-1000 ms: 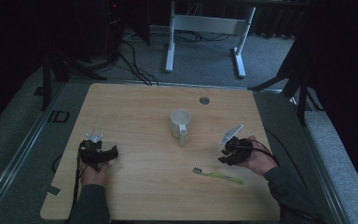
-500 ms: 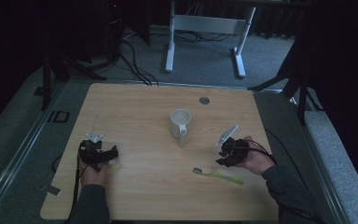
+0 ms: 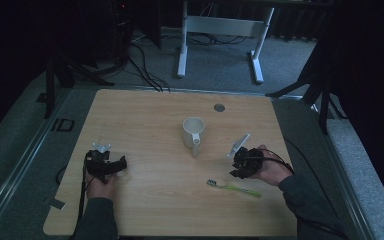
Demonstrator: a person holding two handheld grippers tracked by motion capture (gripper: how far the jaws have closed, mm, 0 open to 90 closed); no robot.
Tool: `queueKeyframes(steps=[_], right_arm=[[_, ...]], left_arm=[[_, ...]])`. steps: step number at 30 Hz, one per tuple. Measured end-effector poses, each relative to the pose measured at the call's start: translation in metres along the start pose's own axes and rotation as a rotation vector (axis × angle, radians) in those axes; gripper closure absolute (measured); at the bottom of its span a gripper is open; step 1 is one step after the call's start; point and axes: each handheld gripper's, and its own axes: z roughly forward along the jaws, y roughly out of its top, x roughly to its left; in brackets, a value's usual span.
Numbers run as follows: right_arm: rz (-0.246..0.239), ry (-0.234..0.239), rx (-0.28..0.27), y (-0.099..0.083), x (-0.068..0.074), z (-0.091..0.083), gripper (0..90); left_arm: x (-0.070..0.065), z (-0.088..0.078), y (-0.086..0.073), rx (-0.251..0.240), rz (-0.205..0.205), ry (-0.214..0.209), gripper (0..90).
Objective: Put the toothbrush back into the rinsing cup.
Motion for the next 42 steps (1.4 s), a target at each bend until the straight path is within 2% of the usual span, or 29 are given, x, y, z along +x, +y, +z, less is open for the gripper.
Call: queueKeyframes(steps=[19, 31, 42], right_arm=[[-0.037, 0.013, 0.050, 0.012, 0.007, 0.004, 66.7], [-0.077, 0.030, 0.112, 0.018, 0.011, 0.007, 69.5], [-0.086, 0.045, 0.146, 0.020, 0.014, 0.007, 69.7]], left_arm=[[0.000, 0.000, 0.000, 0.000, 0.000, 0.000, 13.3], [0.000, 0.000, 0.000, 0.000, 0.000, 0.000, 13.3], [0.000, 0.000, 0.000, 0.000, 0.000, 0.000, 13.3]])
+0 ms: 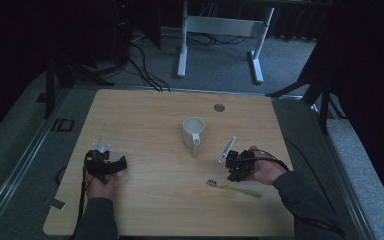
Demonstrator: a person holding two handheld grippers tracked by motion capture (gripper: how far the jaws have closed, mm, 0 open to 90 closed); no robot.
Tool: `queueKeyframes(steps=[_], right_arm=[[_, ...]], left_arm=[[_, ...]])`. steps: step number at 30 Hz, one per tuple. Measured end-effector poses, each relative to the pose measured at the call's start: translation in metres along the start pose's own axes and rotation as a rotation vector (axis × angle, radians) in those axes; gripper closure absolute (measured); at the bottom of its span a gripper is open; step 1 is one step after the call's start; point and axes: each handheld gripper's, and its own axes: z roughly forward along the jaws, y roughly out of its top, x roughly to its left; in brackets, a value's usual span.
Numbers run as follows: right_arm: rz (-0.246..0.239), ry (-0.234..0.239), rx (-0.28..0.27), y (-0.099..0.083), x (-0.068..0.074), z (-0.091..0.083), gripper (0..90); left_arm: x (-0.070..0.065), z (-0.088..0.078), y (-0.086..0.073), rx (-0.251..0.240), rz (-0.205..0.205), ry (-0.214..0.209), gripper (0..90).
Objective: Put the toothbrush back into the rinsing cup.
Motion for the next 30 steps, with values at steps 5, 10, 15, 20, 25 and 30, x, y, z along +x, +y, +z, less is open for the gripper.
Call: queueKeyframes(steps=[5, 10, 15, 20, 25, 30], right_arm=[[-0.010, 0.012, 0.015, 0.0015, 0.0014, 0.0008, 69.7], [-0.022, 0.021, 0.024, 0.0024, 0.0020, 0.0014, 69.7], [-0.033, 0.030, 0.039, 0.0030, 0.0034, 0.0022, 70.0], [-0.047, 0.035, 0.045, 0.0038, 0.0043, 0.0030, 70.1], [-0.058, 0.042, 0.052, 0.0043, 0.0051, 0.0037, 70.1], [-0.071, 0.052, 0.063, 0.0045, 0.0063, 0.0049, 70.3]], left_arm=[[0.0000, 0.0000, 0.0000, 0.000, 0.000, 0.000, 13.3], [0.0000, 0.0000, 0.0000, 0.000, 0.000, 0.000, 13.3], [0.0000, 0.0000, 0.0000, 0.000, 0.000, 0.000, 13.3], [0.0000, 0.0000, 0.0000, 0.000, 0.000, 0.000, 13.3], [0.0000, 0.0000, 0.0000, 0.000, 0.000, 0.000, 13.3], [0.0000, 0.0000, 0.0000, 0.000, 0.000, 0.000, 13.3]])
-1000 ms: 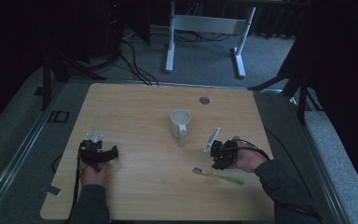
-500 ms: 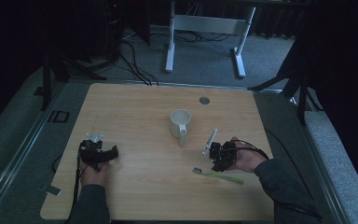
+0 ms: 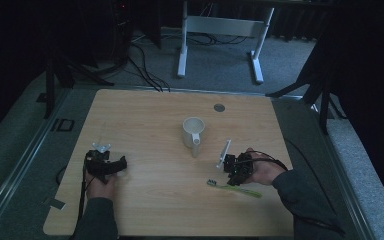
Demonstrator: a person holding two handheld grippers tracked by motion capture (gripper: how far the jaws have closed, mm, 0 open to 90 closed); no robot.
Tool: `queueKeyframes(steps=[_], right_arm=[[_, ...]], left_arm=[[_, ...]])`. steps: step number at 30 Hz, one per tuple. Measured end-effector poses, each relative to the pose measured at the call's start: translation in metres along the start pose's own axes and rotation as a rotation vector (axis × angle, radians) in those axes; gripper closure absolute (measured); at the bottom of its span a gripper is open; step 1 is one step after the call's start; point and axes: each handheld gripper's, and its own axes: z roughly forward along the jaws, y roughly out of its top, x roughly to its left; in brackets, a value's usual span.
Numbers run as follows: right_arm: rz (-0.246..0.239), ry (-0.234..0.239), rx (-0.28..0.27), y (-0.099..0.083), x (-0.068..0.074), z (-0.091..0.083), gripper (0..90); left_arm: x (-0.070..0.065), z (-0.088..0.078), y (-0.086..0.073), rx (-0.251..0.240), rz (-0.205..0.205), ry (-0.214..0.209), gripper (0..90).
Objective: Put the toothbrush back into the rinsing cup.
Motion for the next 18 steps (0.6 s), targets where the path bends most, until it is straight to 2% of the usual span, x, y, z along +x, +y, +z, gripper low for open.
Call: queueKeyframes(steps=[18], right_arm=[[-0.025, 0.015, 0.044, 0.0002, 0.0034, 0.0046, 70.5]], left_arm=[[0.0000, 0.0000, 0.0000, 0.000, 0.000, 0.000, 13.3]])
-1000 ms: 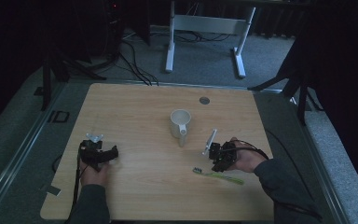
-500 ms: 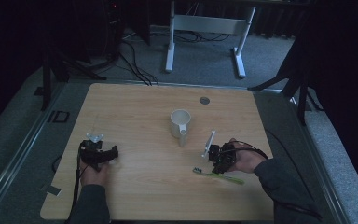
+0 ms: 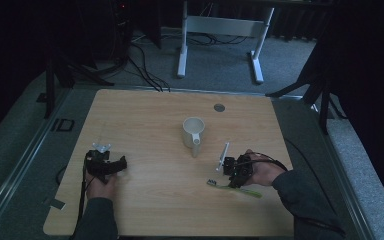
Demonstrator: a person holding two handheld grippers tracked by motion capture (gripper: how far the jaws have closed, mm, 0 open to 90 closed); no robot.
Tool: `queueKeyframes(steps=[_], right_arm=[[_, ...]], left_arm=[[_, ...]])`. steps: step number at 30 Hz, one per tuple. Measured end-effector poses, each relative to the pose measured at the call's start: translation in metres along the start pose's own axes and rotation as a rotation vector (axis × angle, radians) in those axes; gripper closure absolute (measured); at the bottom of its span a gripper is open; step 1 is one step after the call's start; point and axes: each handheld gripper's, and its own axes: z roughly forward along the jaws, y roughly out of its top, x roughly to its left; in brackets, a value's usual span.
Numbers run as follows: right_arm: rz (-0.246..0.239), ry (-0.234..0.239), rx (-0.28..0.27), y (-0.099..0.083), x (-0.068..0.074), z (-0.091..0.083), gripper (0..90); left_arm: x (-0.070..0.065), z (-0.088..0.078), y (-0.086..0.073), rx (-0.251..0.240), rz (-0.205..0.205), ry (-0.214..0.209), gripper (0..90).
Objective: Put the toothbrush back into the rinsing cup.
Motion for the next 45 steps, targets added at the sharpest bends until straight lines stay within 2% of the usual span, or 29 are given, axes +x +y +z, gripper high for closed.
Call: queueKeyframes(steps=[45], right_arm=[[-0.016, 0.025, 0.057, 0.001, 0.002, 0.014, 70.9]], left_arm=[[0.000, 0.000, 0.000, 0.000, 0.000, 0.000, 13.3]])
